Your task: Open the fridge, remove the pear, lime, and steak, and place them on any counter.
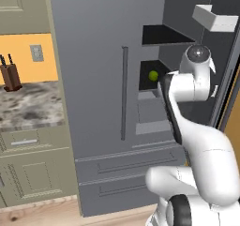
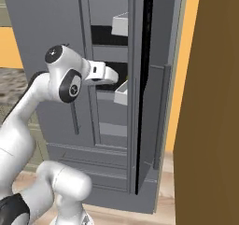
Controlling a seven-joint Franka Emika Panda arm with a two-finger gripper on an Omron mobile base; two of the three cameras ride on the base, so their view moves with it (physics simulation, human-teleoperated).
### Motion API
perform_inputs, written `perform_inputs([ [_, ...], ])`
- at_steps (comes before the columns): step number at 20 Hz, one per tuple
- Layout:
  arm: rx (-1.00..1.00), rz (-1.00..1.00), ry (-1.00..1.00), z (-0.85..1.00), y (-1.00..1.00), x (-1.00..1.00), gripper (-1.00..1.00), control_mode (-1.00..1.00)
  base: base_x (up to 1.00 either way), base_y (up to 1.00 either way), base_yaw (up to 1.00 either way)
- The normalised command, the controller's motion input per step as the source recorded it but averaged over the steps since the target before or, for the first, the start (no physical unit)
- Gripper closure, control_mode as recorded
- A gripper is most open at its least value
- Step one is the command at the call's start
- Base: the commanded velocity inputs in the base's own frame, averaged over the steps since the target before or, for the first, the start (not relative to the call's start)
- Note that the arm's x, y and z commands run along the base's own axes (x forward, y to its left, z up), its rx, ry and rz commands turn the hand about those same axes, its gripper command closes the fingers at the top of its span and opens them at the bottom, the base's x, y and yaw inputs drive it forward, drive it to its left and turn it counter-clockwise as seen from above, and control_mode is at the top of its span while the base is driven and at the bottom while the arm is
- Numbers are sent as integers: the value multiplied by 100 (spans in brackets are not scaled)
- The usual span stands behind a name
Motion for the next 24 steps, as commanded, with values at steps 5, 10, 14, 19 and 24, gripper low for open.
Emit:
perform_inputs([
  [5,-16,-6,49,-32,-2,95,-100,-100,0,0,0],
  [10,-5,-4,33,-66,-34,74,-100,-100,0,0,0],
  [14,0,-3,23,-66,-71,25,-100,-100,0,0,0],
  [19,0,0,9,-56,-84,-4,-100,-100,0,0,0],
  [24,-2,0,-4,-35,-93,-74,-100,-100,0,0,0],
])
